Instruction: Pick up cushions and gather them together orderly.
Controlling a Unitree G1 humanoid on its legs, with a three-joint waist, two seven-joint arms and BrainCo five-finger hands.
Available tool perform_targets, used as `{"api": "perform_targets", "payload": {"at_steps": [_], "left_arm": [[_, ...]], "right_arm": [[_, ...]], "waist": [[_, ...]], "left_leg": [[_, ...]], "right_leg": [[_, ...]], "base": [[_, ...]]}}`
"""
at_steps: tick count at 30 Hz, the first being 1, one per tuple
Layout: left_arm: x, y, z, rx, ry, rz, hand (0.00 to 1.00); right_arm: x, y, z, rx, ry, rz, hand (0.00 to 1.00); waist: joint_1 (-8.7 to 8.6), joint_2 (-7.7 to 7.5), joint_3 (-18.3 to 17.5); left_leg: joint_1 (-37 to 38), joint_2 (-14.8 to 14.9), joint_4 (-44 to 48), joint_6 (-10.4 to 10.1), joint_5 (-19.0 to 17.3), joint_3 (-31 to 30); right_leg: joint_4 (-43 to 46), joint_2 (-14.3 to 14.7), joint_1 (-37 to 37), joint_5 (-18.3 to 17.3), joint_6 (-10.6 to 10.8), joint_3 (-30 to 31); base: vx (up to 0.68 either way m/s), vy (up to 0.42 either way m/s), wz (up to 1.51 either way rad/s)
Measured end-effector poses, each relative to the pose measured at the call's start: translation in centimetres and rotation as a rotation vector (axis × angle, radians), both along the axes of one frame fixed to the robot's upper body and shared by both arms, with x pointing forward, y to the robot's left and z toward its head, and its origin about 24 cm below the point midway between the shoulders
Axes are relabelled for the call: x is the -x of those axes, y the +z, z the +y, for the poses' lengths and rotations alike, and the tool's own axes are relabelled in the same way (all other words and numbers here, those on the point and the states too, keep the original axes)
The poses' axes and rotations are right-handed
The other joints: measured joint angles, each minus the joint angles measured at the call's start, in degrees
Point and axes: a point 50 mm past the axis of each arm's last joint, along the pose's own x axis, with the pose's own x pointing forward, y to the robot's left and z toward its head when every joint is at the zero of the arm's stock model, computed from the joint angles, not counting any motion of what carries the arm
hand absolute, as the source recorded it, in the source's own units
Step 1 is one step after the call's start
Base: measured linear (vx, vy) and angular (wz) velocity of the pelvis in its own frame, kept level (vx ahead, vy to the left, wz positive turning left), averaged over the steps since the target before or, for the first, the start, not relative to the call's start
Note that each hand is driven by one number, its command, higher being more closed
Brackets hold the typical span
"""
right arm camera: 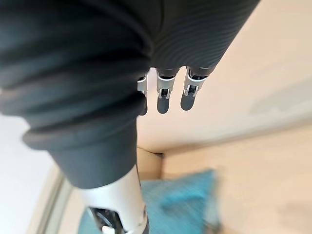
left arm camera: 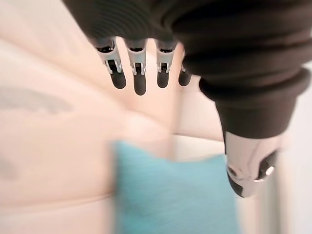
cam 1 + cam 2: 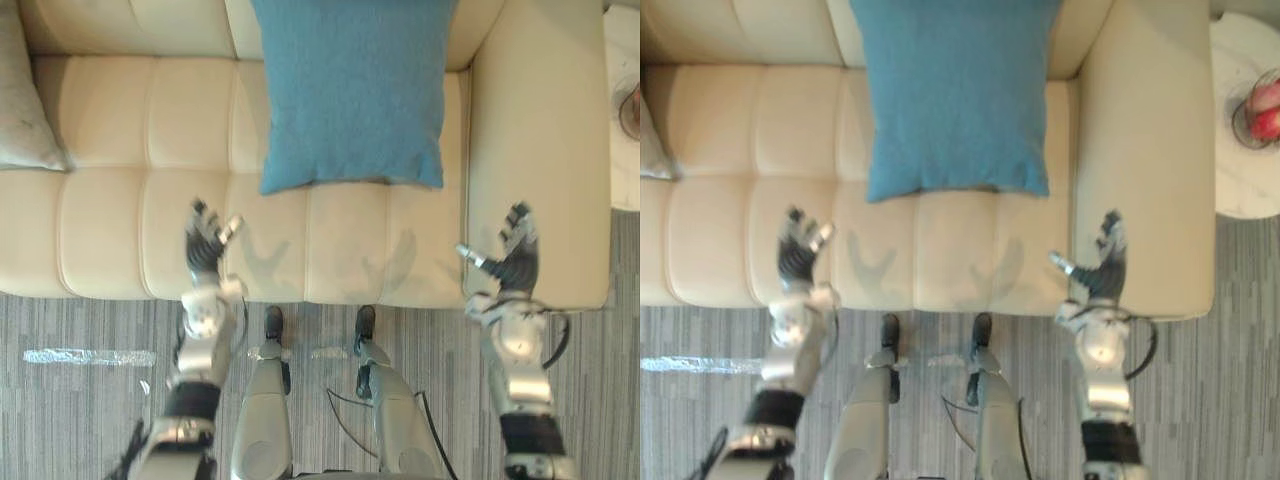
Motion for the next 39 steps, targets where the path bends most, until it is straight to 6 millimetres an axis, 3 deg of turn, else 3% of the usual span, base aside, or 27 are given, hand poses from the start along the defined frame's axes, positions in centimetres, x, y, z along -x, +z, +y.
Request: {"api": "perform_targets", "payload": {"at_steps": [1,3,6,10,15,21,22,24,25,26,27,28,30,31,34,39], "left_arm": [[2.0,-3.0,-0.4,0.013,-0.014,0.128,0.00],[4.8,-6.7,-0.8,0.007,-0.042,0.305,0.00],[8.8,-11.1,-1.6,0.020,-0.071,0.555,0.00],[12.0,-13.5,-1.9,0.025,-0.083,0.724,0.00],[12.8,-14.1,-1.4,0.012,-0.070,0.775,0.00],[12.0,-14.0,-1.6,-0.028,-0.094,0.770,0.00],[11.9,-13.9,-1.7,-0.036,-0.095,0.769,0.00],[11.9,-13.9,-1.8,-0.035,-0.090,0.769,0.00],[12.3,-14.1,-1.8,-0.030,-0.086,0.777,0.00],[12.4,-14.1,-2.0,-0.021,-0.084,0.781,0.00],[12.5,-14.2,-2.5,-0.009,-0.089,0.782,0.00],[12.1,-14.1,-2.8,-0.004,-0.095,0.772,0.00],[11.7,-13.9,-1.7,-0.053,-0.105,0.767,0.00],[11.9,-14.0,-1.5,-0.063,-0.108,0.774,0.00],[12.5,-14.1,-0.6,-0.088,-0.097,0.795,0.00],[12.8,-14.3,-0.1,-0.071,-0.063,0.819,0.00]], "right_arm": [[1.4,-2.8,0.3,-0.027,-0.008,0.118,0.00],[3.4,-6.8,1.0,-0.081,-0.015,0.287,0.00],[7.3,-12.4,2.3,-0.183,-0.034,0.563,0.00],[11.4,-16.3,3.9,-0.288,-0.051,0.789,0.00],[12.3,-17.1,4.1,-0.332,-0.069,0.837,0.00],[11.1,-17.3,4.4,-0.334,-0.051,0.853,0.00],[10.9,-17.2,4.4,-0.334,-0.050,0.849,0.00],[11.2,-17.3,4.3,-0.337,-0.057,0.861,0.00],[11.5,-17.4,4.0,-0.335,-0.066,0.866,0.00],[11.6,-17.4,3.7,-0.334,-0.076,0.866,0.00],[11.8,-17.4,3.3,-0.337,-0.096,0.864,0.00],[11.6,-17.4,3.1,-0.339,-0.099,0.866,0.00],[11.8,-17.8,4.2,-0.356,-0.064,0.902,0.00],[12.0,-17.9,4.2,-0.357,-0.070,0.910,0.00],[12.3,-18.0,4.2,-0.363,-0.075,0.933,0.00],[12.4,-18.1,4.3,-0.366,-0.073,0.938,0.00]], "waist": [[0.02,0.04,-2.70],[0.02,0.30,-5.14],[-0.01,0.97,-9.27],[0.00,2.00,-12.13],[-0.06,2.23,-13.39],[-0.19,2.13,-13.61],[-0.22,1.88,-13.50],[-0.23,1.96,-13.43],[-0.51,2.08,-13.80],[-0.86,2.66,-14.24],[-1.82,3.94,-14.85],[-2.73,4.10,-15.40],[-2.76,-0.04,-14.88],[-2.72,-0.53,-14.86],[-2.48,-0.71,-14.96],[-1.56,-0.32,-14.84]], "left_leg": [[1.22,-0.04,-0.44,0.10,-0.30,0.02],[4.58,-0.21,-1.31,-0.20,-0.56,0.05],[9.02,-0.14,-2.46,-0.39,-1.43,0.04],[12.96,-0.15,-4.50,-0.44,-1.47,-0.01],[14.27,-0.38,-5.16,-0.54,-1.15,-1.45],[9.58,-0.69,-0.13,-0.37,-1.18,-2.53],[8.82,-0.64,2.65,-0.08,-2.79,-1.89],[7.37,1.31,17.95,1.83,-9.97,1.13],[8.25,2.57,23.39,1.69,-12.75,1.70],[9.19,3.60,26.46,1.22,-14.77,1.69],[9.81,4.11,25.41,-0.65,-17.78,1.49],[10.40,2.86,21.83,0.24,-20.23,2.02],[9.99,-1.05,18.33,2.24,-17.56,4.23],[9.62,-1.48,18.27,2.50,-17.38,4.48],[8.28,-1.68,17.02,4.39,-15.62,6.12],[10.81,-0.94,11.18,3.35,-11.70,7.76]], "right_leg": [[-0.07,0.00,1.09,-0.49,-0.02,-0.12],[-0.09,-0.09,4.14,-1.48,0.09,-0.40],[-0.83,-0.10,8.39,-3.02,0.16,-1.16],[-2.76,-0.17,13.01,-3.08,0.28,-2.30],[-4.25,-0.39,15.72,-2.96,0.55,-4.30],[-0.16,-2.09,12.89,-3.35,0.29,-7.02],[0.23,-2.87,12.77,-3.28,0.20,-7.34],[1.85,-3.40,13.86,-3.34,0.14,-7.66],[2.18,-3.64,14.08,-3.35,0.19,-7.80],[2.58,-3.71,14.08,-3.33,0.49,-7.67],[3.07,-3.71,13.53,-3.05,1.29,-7.63],[3.18,-4.25,12.65,-2.62,2.07,-7.42],[4.79,-7.90,9.69,-0.93,1.73,-6.36],[4.87,-8.04,9.46,-0.85,1.71,-6.30],[6.33,-7.07,8.59,-1.57,1.65,-5.95],[18.04,-4.69,9.75,-12.53,1.24,-5.22]], "base": [[0.06,-0.011,0.04],[0.07,-0.004,0.04],[0.06,0.002,0.06],[0.03,0.012,0.08],[0.03,0.007,0.19],[0.00,0.022,0.23],[-0.03,0.073,0.03],[-0.07,0.129,-0.21],[-0.15,0.220,-0.35],[-0.18,0.308,-0.21],[-0.16,0.382,-0.02],[-0.12,0.333,0.10],[-0.13,0.215,-0.08],[-0.15,0.158,-0.22],[-0.11,0.086,-0.15],[-0.04,-0.060,-0.16]]}}
